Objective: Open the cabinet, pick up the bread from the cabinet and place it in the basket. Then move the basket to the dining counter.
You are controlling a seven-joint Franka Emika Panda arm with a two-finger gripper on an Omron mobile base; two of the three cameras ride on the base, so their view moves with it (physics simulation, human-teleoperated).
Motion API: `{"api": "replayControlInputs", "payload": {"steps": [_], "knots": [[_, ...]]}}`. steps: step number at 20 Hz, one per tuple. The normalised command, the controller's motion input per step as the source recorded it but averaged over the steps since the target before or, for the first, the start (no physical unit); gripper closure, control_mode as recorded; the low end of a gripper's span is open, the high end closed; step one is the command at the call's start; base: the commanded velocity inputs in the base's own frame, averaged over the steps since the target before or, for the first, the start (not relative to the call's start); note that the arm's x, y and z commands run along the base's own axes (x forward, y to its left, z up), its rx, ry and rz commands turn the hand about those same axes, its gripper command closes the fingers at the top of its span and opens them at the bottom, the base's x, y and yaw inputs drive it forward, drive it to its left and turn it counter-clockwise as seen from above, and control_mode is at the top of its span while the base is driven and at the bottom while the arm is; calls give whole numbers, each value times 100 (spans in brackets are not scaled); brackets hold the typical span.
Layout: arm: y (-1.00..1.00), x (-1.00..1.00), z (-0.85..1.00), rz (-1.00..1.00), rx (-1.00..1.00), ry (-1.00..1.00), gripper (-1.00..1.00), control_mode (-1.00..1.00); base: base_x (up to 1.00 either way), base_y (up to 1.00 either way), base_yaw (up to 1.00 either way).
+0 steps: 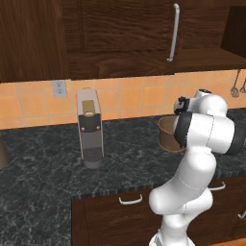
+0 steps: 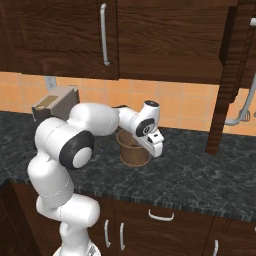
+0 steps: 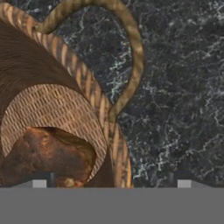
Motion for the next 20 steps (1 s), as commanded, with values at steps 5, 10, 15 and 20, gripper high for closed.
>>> {"api": "replayControlInputs", "payload": {"steps": [5,10,15,20], "knots": [[21,0,-34,0,4,0,100,-100,0,0,0],[25,0,-9,0,0,-3,100,-100,0,0,0],[10,-41,22,-2,3,-5,100,-100,0,0,0],[1,-79,81,0,17,-8,100,-100,0,0,0]]}}
